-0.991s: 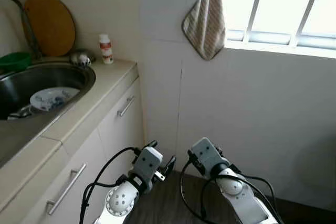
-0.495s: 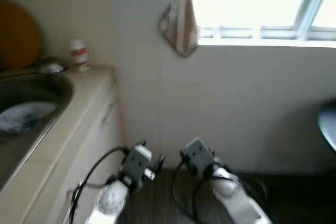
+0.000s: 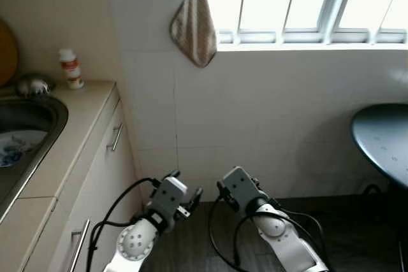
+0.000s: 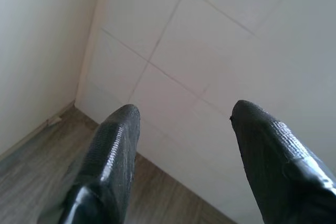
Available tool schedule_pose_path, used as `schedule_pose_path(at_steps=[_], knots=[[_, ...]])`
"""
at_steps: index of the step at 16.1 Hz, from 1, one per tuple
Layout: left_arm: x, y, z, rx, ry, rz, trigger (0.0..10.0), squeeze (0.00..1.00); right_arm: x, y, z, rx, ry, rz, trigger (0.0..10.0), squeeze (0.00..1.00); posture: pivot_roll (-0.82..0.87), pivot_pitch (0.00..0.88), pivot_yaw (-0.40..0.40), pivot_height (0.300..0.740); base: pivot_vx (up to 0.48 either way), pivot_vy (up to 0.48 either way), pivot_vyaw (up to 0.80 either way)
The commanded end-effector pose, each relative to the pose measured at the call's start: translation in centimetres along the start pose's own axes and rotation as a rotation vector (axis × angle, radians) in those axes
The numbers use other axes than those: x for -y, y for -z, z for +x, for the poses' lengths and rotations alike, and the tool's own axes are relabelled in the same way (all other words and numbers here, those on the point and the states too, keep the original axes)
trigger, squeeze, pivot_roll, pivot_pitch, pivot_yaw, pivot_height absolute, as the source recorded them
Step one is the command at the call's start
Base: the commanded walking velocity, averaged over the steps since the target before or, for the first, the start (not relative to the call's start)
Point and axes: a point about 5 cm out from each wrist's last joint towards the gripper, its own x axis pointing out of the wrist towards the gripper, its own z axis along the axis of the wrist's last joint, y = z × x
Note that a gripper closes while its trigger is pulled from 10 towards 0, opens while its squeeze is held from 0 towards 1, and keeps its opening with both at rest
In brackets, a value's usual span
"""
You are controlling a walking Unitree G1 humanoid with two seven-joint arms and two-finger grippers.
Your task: Kitchen organization
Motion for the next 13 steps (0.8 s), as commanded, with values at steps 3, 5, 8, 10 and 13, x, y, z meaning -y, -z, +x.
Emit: schedule_pose_path(at_steps=[3,5,8,10,13], knots=[[0.38,-0.28,0.48,-0.002,0.021,0.021,10.0,0.0,0.86,-0.15,0.02,0.001,0.03,0.001,10.0,0.0,0.0,0.0,0.014,0.74,0.0,-0.48,0.0],[0.38,-0.28,0.48,-0.002,0.021,0.022,10.0,0.0,0.74,-0.14,0.05,0.0,0.021,-0.022,10.0,0.0,0.0,0.0,0.013,0.74,0.0,-0.48,0.22],[0.42,-0.3,0.51,-0.002,0.019,0.023,10.0,0.0,0.34,-0.47,0.06,0.023,0.002,-0.073,10.0,0.0,0.0,0.0,0.011,0.74,0.0,-0.48,0.8],[0.41,-0.41,0.46,0.012,0.013,0.015,10.0,0.0,0.71,-0.41,0.03,0.02,0.017,-0.034,10.0,0.0,0.0,0.0,0.01,0.74,0.0,-0.452,0.4],[0.27,-0.59,0.39,0.03,0.002,-0.009,10.0,0.0,0.89,-0.32,0.0,0.015,0.021,-0.029,10.0,0.0,0.0,0.0,0.009,0.74,0.0,-0.141,0.0]])
